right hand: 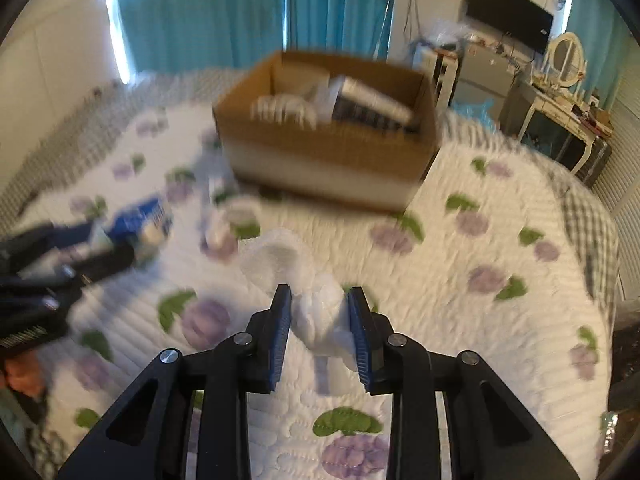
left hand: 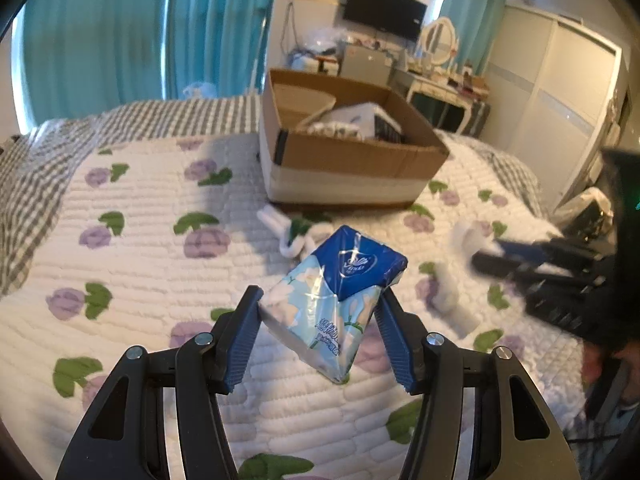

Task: Organize soft objects
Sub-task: 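Carry the tissue pack and cloth strip into the box and release both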

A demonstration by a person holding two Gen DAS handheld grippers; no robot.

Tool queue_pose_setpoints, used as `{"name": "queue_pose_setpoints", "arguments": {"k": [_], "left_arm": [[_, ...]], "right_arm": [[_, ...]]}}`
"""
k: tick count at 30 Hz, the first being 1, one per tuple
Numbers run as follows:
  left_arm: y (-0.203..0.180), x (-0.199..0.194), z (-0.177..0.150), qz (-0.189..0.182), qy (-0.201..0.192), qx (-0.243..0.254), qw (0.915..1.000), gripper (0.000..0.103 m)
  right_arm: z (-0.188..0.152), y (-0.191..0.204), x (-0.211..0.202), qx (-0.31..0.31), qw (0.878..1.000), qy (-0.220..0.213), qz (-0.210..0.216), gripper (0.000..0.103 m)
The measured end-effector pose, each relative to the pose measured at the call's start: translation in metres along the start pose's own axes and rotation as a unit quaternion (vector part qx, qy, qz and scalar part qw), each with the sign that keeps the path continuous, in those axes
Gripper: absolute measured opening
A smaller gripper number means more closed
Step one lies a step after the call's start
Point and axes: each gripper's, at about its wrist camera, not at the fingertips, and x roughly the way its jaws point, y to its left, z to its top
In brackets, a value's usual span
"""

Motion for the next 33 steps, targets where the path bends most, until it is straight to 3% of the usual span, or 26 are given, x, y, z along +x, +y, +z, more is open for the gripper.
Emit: {"name": "queue_pose_setpoints", "arguments": {"k": [7, 13, 19, 23, 30, 32, 33], "left_arm": [[-0.014, -0.015, 0.044, -0.002, -0.039, 0.014, 0.9991, 0.056], [-0.024, -0.006, 0.097, -0.006, -0.060, 0.020, 0.9980, 0.056], [-0.030, 0.028, 0.152, 0.027, -0.081, 0.039, 0.9956, 0.056], [-0.026, 0.075, 0.178, 0.050, -0.075, 0.042, 0.9950, 0.056], [-0.017, 0.135, 0.196, 0.063, -0.071, 0.044, 0.9946, 0.059], [-0.016, 0.144, 0.199, 0.058, -0.071, 0.047, 0.9947, 0.062], [-0.017, 0.147, 0.200, 0.055, -0.070, 0.045, 0.9951, 0.064]], "right_arm": [[0.062, -0.011, -0.045, -0.007, 0.997, -0.074, -0.009, 0.028], [0.124, -0.020, -0.049, -0.014, 0.994, -0.112, -0.013, 0.028], [0.186, -0.034, -0.004, -0.017, 0.993, -0.115, -0.006, 0.028], [0.210, -0.045, 0.042, -0.017, 0.994, -0.104, -0.010, 0.028], [0.230, -0.071, 0.109, -0.014, 0.996, -0.086, 0.013, 0.029], [0.231, -0.078, 0.120, -0.008, 0.996, -0.087, 0.014, 0.032], [0.231, -0.079, 0.123, -0.005, 0.996, -0.086, 0.020, 0.038]]}}
